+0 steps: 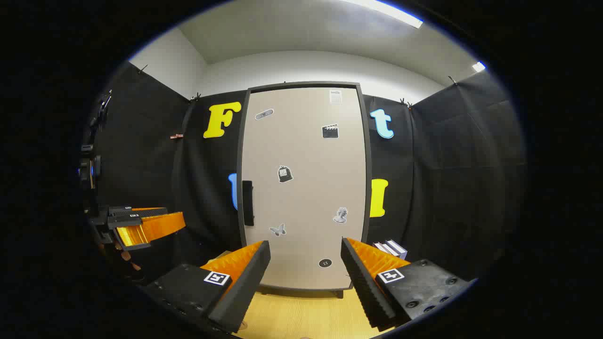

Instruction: Open the cabinet door with the right hand, grasp the bottle in the cabinet with the left hand and place it on the coaster, then close the cabinet door with the right hand.

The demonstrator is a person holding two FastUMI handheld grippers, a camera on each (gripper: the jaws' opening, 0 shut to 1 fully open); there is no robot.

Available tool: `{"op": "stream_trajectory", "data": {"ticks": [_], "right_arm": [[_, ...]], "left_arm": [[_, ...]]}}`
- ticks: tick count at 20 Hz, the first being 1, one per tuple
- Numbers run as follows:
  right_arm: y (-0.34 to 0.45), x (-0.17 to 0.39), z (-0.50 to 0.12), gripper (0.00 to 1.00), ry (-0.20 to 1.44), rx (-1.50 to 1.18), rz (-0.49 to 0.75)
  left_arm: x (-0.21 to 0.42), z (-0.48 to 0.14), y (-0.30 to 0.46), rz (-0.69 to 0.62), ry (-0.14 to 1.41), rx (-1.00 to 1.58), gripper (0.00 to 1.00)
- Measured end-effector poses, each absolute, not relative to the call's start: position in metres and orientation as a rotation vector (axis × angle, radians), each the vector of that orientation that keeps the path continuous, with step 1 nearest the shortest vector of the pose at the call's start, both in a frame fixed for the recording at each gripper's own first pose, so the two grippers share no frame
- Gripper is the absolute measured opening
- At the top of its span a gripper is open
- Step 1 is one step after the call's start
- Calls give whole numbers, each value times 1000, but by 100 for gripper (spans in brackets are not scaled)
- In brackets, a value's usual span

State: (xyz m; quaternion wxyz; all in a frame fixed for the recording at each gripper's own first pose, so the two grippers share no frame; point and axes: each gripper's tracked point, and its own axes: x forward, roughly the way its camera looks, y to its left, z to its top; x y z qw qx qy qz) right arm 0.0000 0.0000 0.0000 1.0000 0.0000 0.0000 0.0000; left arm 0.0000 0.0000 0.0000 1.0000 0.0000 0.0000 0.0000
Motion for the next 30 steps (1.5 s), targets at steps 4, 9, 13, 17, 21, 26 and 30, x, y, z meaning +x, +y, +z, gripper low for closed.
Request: {"op": "stream_trajectory", "data": {"ticks": [4,9,13,17,21,26,30], "right_arm": [[1,0,-2,98,3,2,4],[-1,2,1,98,-6,1,-4],[1,5,2,98,-7,3,4],[2,7,3,98,-13,-7,-3],[5,12,2,98,-14,-15,-4],[19,22,2,98,-13,-21,10],[39,33,1,98,-13,-22,36]], "left_arm": [[1,-1,2,3,9,0,81],[3,0,-1,-4,4,3,81],[5,0,0,-5,3,6,81],[7,-1,2,-6,2,2,81],[9,-2,7,-2,5,8,81],[10,-1,22,2,7,2,81],[9,0,35,4,0,12,81]]}}
